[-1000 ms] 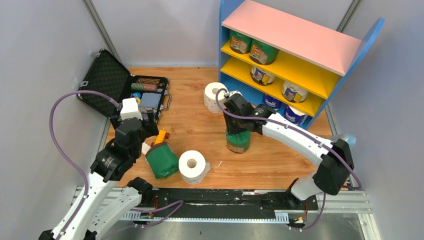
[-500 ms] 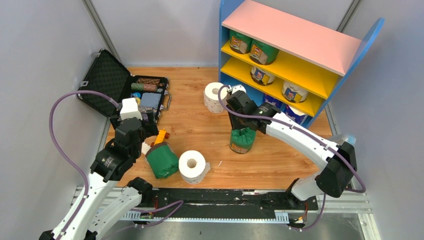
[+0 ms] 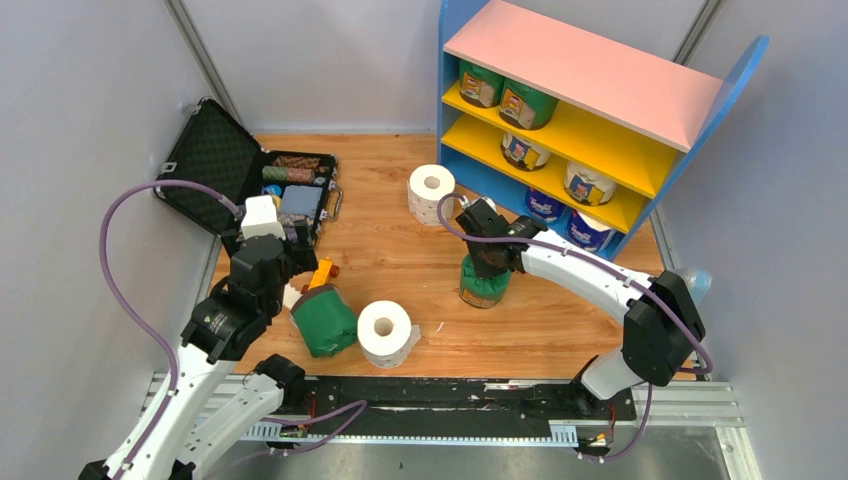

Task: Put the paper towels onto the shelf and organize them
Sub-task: Pick up the paper towel from the center of the board.

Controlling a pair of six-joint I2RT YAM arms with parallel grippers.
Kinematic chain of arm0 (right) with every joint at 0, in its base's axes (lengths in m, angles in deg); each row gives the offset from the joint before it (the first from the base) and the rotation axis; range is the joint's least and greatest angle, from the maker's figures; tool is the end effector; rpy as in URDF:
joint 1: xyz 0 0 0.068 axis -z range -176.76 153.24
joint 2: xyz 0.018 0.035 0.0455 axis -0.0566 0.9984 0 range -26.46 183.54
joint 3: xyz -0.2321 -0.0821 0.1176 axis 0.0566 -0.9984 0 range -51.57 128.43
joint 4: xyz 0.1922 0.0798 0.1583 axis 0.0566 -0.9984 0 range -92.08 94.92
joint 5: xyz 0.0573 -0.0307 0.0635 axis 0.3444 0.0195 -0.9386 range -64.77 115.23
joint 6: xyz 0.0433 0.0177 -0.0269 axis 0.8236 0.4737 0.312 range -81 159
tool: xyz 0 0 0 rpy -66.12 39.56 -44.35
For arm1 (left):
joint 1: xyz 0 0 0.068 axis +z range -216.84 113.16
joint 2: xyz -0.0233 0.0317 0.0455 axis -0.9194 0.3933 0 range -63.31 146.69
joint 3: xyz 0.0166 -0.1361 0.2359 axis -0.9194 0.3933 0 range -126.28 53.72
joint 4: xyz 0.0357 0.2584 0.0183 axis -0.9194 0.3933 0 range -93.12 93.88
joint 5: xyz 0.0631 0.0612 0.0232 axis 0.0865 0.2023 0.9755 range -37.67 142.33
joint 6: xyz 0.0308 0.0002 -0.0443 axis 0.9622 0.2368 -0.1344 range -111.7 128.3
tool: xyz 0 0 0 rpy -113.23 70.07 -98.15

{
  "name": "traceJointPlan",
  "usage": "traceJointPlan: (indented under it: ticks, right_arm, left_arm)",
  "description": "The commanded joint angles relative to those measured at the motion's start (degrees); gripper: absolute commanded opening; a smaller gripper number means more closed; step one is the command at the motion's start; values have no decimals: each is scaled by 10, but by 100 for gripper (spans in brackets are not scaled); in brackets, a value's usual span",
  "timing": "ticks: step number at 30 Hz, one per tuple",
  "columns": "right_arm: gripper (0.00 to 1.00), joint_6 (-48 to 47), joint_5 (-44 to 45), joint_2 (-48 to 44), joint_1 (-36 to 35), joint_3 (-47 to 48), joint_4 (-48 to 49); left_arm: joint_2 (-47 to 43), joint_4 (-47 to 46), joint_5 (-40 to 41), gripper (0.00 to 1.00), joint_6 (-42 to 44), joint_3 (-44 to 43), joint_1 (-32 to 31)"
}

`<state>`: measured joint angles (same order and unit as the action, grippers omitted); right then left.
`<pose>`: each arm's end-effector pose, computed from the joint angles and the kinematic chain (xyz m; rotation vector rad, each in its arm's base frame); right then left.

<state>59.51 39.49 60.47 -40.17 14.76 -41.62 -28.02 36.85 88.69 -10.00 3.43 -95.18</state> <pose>0.2227 0.1987 0.2471 -0.4647 2.6344 0.0022 0.1145 -0.0378 0.3440 -0.2274 1.9053 0.0924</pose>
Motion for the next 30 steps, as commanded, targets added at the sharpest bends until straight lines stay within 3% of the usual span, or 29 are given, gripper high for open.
traceJointPlan:
  ticks: [1,8,16,26,30]
  right_arm:
    - [11,21,-22,5,0,-13,18]
    - [9,4,-5,5,1,29,17]
    - [20,-20,-24,-53,0,94,-34]
    - [58,-147,-67,-140,0,48,-47]
    - [62,-201,-120,-147,-1,15,-36]
  left_arm:
    - [4,-20,-4,100,5,4,5]
    - [5,-19,-7,100,6,4,7]
    - [5,-18,-4,100,5,4,8]
    - [5,-19,-9,100,4,3,10]
    - [5,-19,-10,100,5,3,10]
